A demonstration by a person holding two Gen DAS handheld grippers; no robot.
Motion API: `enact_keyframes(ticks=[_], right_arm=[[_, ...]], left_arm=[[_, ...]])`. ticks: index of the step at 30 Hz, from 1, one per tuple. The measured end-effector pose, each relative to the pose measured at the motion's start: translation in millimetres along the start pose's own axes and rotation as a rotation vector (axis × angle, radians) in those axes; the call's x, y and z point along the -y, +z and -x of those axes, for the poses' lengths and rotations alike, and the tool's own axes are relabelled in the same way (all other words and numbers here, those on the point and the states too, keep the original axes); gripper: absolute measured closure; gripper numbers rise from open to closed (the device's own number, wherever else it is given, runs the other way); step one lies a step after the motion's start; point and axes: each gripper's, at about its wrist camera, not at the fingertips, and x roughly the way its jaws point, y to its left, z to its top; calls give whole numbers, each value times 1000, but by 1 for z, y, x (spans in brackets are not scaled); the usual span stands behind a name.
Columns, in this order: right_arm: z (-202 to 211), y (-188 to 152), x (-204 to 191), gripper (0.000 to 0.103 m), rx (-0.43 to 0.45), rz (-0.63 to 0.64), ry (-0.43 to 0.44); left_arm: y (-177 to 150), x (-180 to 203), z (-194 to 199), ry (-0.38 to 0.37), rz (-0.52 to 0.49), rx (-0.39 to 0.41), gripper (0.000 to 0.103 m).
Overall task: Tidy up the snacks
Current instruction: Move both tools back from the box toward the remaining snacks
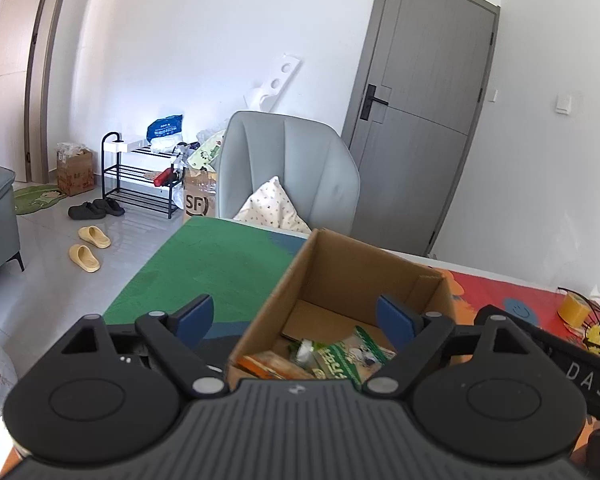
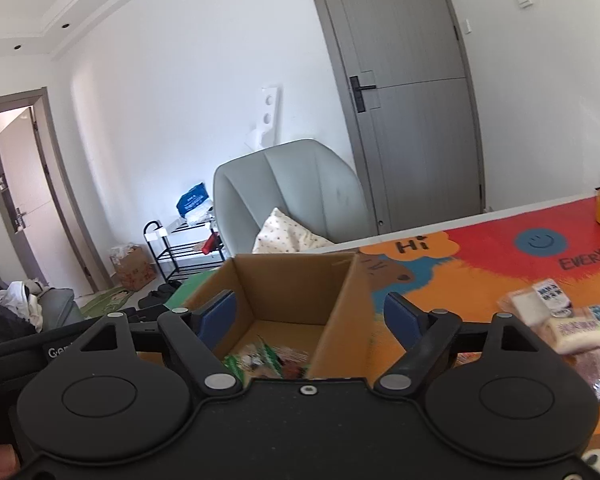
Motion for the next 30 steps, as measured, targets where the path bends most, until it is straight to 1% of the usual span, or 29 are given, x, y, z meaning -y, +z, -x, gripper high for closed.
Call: enact_keyframes(ticks=[12, 13, 16, 19, 20, 26, 30], right_arm=[[38, -10, 47, 12, 28, -57, -103], [41, -10, 51, 11, 31, -60, -111], [50, -12, 62, 5, 42, -69, -136], [58, -14, 76, 3, 50, -84, -159], [60, -14, 81, 0, 53, -88, -164], [75, -19, 105, 0, 70, -110, -203], [83, -22, 119, 0, 79, -120, -235]], left_arm=[[-18, 42, 10, -45, -64, -4, 9], [-19, 46, 11, -45, -72, 1, 7], [-24, 58, 16, -48, -98, 24, 3], [-28, 70, 17, -64, -118, 17, 2], [-30, 74, 17, -72, -124, 15, 1], [-38, 94, 20, -120, -153, 11, 1], [-42, 105, 20, -138, -167, 9, 1]])
